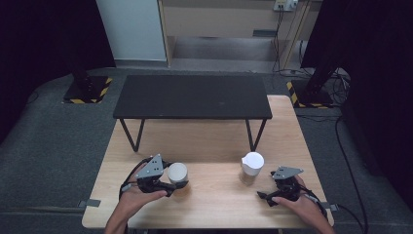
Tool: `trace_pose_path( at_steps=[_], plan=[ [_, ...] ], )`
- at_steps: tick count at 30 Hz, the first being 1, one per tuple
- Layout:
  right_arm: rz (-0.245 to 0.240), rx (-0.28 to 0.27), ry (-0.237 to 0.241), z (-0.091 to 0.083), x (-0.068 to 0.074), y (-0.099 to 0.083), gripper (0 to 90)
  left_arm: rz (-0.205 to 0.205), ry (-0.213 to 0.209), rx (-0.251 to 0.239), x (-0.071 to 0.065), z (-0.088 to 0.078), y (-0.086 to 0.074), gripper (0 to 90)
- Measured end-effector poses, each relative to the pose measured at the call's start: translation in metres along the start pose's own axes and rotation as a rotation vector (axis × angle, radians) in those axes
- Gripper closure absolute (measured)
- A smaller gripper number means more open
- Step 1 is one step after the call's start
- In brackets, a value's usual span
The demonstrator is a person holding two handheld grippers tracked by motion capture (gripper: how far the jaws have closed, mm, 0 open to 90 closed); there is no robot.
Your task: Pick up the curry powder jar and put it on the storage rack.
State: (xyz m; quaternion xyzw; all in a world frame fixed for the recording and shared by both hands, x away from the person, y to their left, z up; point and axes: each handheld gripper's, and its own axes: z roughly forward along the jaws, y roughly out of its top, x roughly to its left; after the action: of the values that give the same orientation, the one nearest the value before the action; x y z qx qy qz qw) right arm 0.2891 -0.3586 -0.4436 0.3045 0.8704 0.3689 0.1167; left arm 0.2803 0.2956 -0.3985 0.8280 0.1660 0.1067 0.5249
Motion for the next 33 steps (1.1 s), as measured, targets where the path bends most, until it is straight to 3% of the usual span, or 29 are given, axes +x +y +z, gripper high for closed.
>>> trace_pose_path(
  at_steps=[17, 33],
  plan=[
    [0.001, 0.0, -0.001, 0.0, 0.0, 0.0, 1.3, 0.011, -0.032, 0.001, 0.005, -0.007, 0.004, 32.7],
    [0.001, 0.0, -0.001, 0.0, 0.0, 0.0, 1.3, 0.009, -0.037, -0.012, 0.012, -0.021, 0.021, 32.8]
  ],
)
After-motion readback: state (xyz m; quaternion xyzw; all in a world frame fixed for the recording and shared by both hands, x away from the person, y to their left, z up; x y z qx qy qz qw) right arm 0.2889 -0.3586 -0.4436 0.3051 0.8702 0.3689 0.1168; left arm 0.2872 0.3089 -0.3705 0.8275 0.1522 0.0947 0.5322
